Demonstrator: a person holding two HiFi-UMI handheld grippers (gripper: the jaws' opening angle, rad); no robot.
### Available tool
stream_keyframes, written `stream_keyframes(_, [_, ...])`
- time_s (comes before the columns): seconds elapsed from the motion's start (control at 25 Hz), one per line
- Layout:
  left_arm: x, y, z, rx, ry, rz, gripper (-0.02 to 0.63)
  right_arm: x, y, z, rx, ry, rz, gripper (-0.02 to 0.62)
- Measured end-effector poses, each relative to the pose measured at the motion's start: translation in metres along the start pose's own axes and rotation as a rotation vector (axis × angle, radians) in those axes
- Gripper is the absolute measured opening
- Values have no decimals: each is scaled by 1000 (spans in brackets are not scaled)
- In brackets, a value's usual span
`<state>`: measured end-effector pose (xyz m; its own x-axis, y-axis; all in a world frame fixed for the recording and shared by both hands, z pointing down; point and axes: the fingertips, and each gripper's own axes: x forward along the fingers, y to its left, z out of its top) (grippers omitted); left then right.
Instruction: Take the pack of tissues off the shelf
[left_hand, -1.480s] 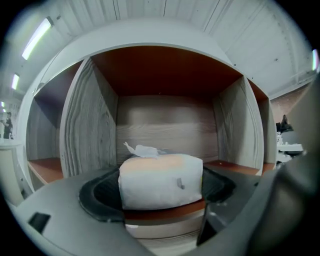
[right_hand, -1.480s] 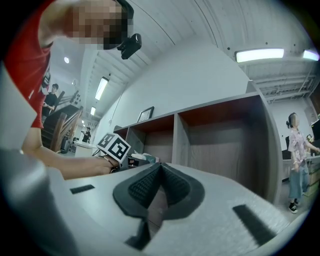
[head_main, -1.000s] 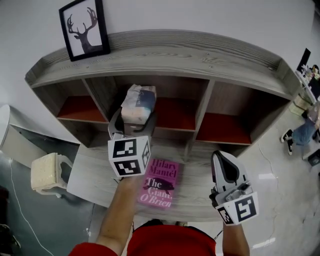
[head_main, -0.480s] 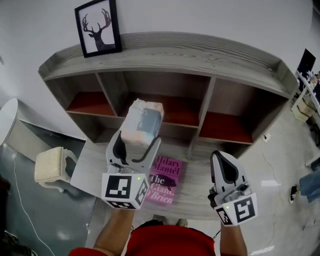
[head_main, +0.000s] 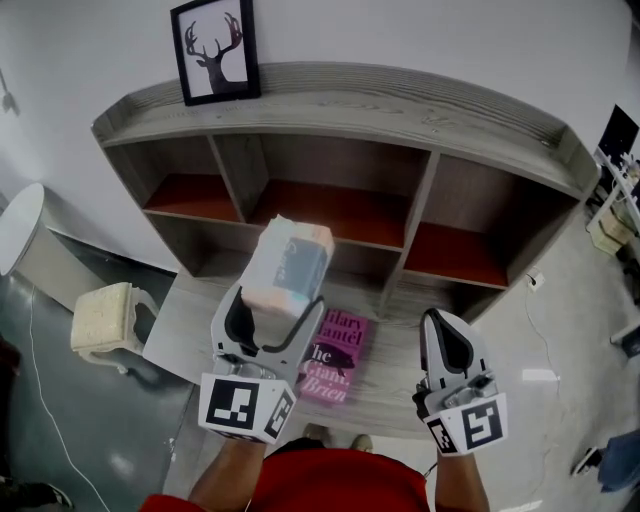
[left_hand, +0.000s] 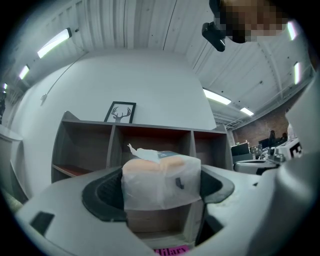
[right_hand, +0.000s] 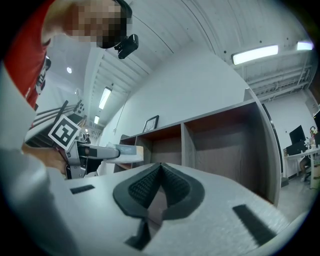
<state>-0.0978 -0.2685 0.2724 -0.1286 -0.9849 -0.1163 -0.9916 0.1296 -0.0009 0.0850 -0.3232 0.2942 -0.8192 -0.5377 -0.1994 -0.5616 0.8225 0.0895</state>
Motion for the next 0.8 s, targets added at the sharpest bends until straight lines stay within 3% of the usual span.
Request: stream_keyframes(0.8, [11, 1, -6, 5, 8, -9, 419, 4, -1, -4, -15, 16, -4, 5])
